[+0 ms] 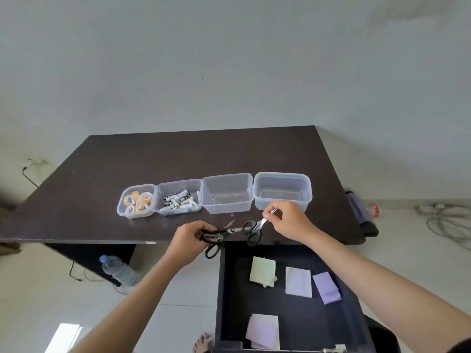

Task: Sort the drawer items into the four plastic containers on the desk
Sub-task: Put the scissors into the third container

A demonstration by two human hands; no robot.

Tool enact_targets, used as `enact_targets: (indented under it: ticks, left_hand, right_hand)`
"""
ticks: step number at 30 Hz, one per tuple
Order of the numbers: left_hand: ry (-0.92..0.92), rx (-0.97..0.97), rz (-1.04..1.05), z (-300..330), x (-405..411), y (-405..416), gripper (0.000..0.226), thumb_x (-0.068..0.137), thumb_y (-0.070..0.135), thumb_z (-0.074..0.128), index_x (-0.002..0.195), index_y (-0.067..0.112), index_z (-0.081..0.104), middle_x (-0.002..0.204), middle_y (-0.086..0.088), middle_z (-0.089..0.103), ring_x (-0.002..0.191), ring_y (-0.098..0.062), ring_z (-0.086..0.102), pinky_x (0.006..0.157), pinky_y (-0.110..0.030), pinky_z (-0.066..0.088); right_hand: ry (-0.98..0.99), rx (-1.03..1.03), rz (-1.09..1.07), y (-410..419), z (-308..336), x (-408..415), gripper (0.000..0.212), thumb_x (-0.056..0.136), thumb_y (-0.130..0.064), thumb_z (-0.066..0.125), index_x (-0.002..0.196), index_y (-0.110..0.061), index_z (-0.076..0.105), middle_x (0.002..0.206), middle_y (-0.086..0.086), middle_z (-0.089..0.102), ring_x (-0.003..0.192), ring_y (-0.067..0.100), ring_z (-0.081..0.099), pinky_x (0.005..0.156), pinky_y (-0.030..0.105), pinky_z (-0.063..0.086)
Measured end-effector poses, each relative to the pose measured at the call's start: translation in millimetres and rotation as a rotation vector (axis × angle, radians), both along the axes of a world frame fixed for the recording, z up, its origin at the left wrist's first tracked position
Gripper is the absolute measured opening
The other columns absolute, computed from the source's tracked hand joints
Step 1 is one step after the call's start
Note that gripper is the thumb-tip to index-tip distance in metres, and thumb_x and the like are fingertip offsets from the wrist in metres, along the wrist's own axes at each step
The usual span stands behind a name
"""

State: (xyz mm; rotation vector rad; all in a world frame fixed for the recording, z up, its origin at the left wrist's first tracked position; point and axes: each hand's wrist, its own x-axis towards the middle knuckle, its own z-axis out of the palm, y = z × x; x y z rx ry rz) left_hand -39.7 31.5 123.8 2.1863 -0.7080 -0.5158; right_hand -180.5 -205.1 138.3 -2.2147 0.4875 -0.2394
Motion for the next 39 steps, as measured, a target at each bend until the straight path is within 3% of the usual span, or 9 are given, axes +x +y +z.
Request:
enact_targets:
  ticks: [4, 8, 12, 21, 25, 28, 31, 35, 39]
  left_hand:
    - [-0.052, -0.041, -0.055, 27.8, 49.8, -18.9, 0.029, 0.075, -0.005, 0.069, 0.092, 0.018, 0.069, 0.088, 0.007, 0.071, 0.078, -0.009, 0.067, 0.07, -0.005, 0.048]
    - [-0.035, -0.076, -0.087, 37.0, 93.6, -47.0, 0.028, 0.075, -0.002, 0.073, 0.088, 0.022, 0.068, 0.088, -0.001, 0.072, 0.077, -0.005, 0.069, 0.079, -0.019, 0.054]
    - [0.011, -0.103, -0.132, 31.7, 127.6, -72.9, 0.025, 0.075, -0.004, 0.073, 0.089, 0.016, 0.067, 0.092, -0.005, 0.073, 0.086, -0.017, 0.071, 0.087, -0.029, 0.054]
    - [-0.074, 0.057, -0.308, -4.9, 163.5, -109.1, 0.027, 0.078, -0.003, 0.061, 0.095, 0.016, 0.068, 0.093, -0.006, 0.071, 0.085, -0.021, 0.067, 0.075, -0.025, 0.054]
    - [-0.132, 0.162, -0.425, -14.7, 168.5, -117.0, 0.031, 0.078, 0.002, 0.059, 0.105, 0.013, 0.07, 0.108, -0.006, 0.069, 0.099, -0.022, 0.064, 0.086, -0.029, 0.053]
    - [-0.228, 0.285, -0.593, -13.9, 172.8, -120.7, 0.038, 0.078, 0.014, 0.064, 0.117, 0.013, 0.064, 0.127, -0.007, 0.057, 0.12, -0.022, 0.052, 0.096, -0.028, 0.046]
    - [-0.298, 0.365, -0.704, -12.6, 175.6, -117.3, 0.065, 0.076, 0.035, 0.069, 0.136, 0.018, 0.049, 0.149, -0.008, 0.033, 0.139, -0.023, 0.027, 0.111, -0.033, 0.031]
    - [-0.389, 0.319, -0.667, -22.2, 182.8, -108.5, 0.095, 0.069, 0.06, 0.069, 0.147, 0.025, 0.027, 0.159, -0.008, 0.01, 0.146, -0.027, 0.009, 0.119, -0.048, 0.006]
    - [-0.338, 0.362, -0.656, -32.2, 190.1, -101.8, 0.107, 0.07, 0.063, 0.068, 0.151, 0.018, 0.013, 0.161, -0.008, 0.0, 0.148, -0.027, 0.002, 0.119, -0.048, 0.005]
  right_hand:
    - [-0.072, 0.013, -0.142, -0.1, 18.2, 27.9, 0.011, 0.09, -0.018, 0.06, 0.085, -0.013, 0.068, 0.085, -0.006, 0.067, 0.079, 0.008, 0.058, 0.071, 0.023, 0.047]
    - [-0.068, 0.018, -0.244, -1.2, 22.8, 48.9, 0.012, 0.091, -0.021, 0.06, 0.089, -0.013, 0.069, 0.089, -0.002, 0.068, 0.08, 0.01, 0.058, 0.071, 0.024, 0.047]
    - [-0.068, 0.024, -0.348, -2.0, 19.5, 65.2, 0.009, 0.09, -0.019, 0.061, 0.088, -0.017, 0.07, 0.088, -0.005, 0.069, 0.083, 0.012, 0.06, 0.072, 0.021, 0.047]
    - [-0.053, 0.004, -0.585, 4.6, 16.7, 96.2, 0.003, 0.088, -0.025, 0.064, 0.089, -0.025, 0.067, 0.093, -0.006, 0.068, 0.086, 0.013, 0.061, 0.08, 0.028, 0.053]
    - [-0.036, 0.002, -0.624, 13.4, 16.2, 110.0, 0.005, 0.09, -0.022, 0.063, 0.091, -0.022, 0.067, 0.09, -0.008, 0.064, 0.079, 0.006, 0.057, 0.072, 0.015, 0.046]
    - [-0.006, -0.032, -0.617, 19.2, 14.1, 122.4, 0.008, 0.09, -0.022, 0.062, 0.092, -0.017, 0.068, 0.085, -0.008, 0.063, 0.075, 0.003, 0.055, 0.06, 0.006, 0.037]
    - [0.004, -0.004, -0.58, 22.8, 10.0, 137.4, 0.01, 0.091, -0.021, 0.06, 0.091, -0.015, 0.068, 0.087, -0.004, 0.065, 0.078, 0.007, 0.057, 0.068, 0.016, 0.042]
    - [0.058, -0.038, -0.514, 26.6, 5.0, 156.9, 0.011, 0.091, -0.018, 0.058, 0.089, -0.014, 0.067, 0.089, -0.003, 0.065, 0.083, 0.012, 0.059, 0.075, 0.024, 0.046]
    - [0.14, 0.02, -0.398, 28.7, 0.5, 175.3, 0.011, 0.091, -0.014, 0.057, 0.087, -0.011, 0.068, 0.088, -0.005, 0.062, 0.078, 0.007, 0.055, 0.075, 0.024, 0.043]
